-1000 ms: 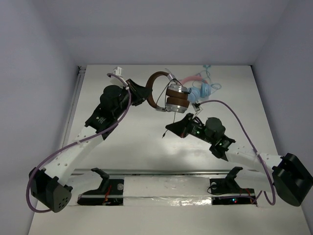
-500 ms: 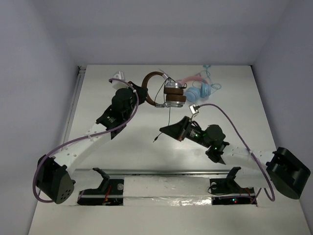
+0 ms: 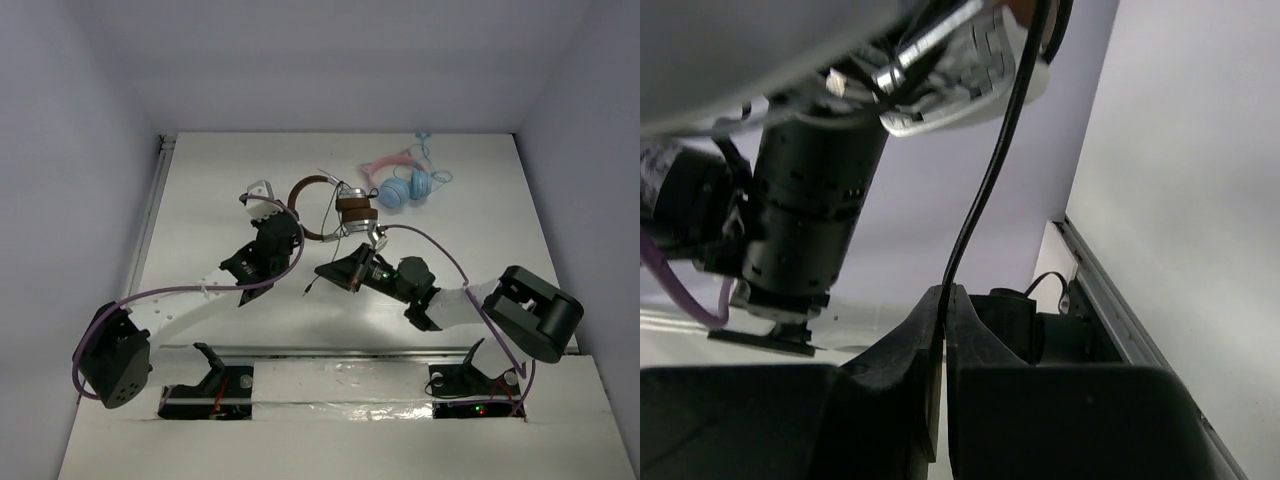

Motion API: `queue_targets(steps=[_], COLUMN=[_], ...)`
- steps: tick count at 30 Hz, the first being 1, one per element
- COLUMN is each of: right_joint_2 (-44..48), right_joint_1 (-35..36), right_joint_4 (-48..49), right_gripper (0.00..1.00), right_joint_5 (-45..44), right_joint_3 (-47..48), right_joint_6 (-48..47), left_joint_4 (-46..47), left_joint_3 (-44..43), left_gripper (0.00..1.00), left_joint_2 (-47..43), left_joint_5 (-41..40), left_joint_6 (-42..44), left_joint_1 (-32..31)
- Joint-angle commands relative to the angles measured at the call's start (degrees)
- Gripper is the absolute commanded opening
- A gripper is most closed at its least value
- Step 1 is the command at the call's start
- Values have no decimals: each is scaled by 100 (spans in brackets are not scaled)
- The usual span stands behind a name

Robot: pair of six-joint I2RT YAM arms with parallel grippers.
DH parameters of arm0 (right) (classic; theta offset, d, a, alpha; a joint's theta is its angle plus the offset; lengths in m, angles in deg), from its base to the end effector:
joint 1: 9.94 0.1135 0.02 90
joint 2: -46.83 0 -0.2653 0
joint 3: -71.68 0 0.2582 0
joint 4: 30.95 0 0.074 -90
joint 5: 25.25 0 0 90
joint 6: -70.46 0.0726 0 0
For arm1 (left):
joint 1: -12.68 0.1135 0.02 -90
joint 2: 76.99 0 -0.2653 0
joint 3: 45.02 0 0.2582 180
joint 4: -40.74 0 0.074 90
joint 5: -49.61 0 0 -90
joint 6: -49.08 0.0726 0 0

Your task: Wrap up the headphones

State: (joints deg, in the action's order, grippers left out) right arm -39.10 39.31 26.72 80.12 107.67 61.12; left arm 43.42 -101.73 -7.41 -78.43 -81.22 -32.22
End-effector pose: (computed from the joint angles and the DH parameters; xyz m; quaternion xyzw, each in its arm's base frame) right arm 0.1878 0.2474 0.1999 0.0795 0.6549 0.7135 0.2363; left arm 0.2499 -0.1859 0.2814 -0.1798 0.7330 -0.2265 0.6157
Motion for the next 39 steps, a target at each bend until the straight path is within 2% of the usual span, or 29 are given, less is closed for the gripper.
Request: queue_targets(steps=[1, 6, 10, 16, 20, 23, 31, 35, 39], right_joint_2=[-134, 128, 804, 1946, 2448, 2633, 2353, 2151, 1861], right_joint_1=[84, 84, 84, 84, 84, 84, 84, 84, 84], right_joint_4=[3126, 3260, 2726, 512, -1498, -2283, -2180, -2364, -2129], right_gripper=[5, 6, 8, 8, 8, 9, 12, 13, 16], right_joint_5=[-236, -702, -1106, -1353, -1852, -2256, -2891, -3530, -3980], right_joint_3=[-39, -285, -532, -243, 241, 487, 426, 400, 198], right_joint_6=[519, 731, 618, 170, -226, -350, 238, 546, 801], left_joint_4=[392, 287, 190, -13, -170, -293, -600, -812, -935], left_joint_3=[195, 546, 740, 653, 688, 784, 776, 714, 670], left_gripper=[0, 0, 0, 0, 0, 0, 0, 0, 0], left_joint_2=[-270, -393, -507, -393, -226, -129, -191, -252, -217], left_joint_5=[-581, -731, -924, -1310, -1609, -1724, -1777, -2005, -2040], left_joint_6=[57, -5, -57, 82, 75, -4, -119, -181, -198], left_joint_1=[-124, -176, -238, -448, -782, -1002, -1503, -1749, -1986])
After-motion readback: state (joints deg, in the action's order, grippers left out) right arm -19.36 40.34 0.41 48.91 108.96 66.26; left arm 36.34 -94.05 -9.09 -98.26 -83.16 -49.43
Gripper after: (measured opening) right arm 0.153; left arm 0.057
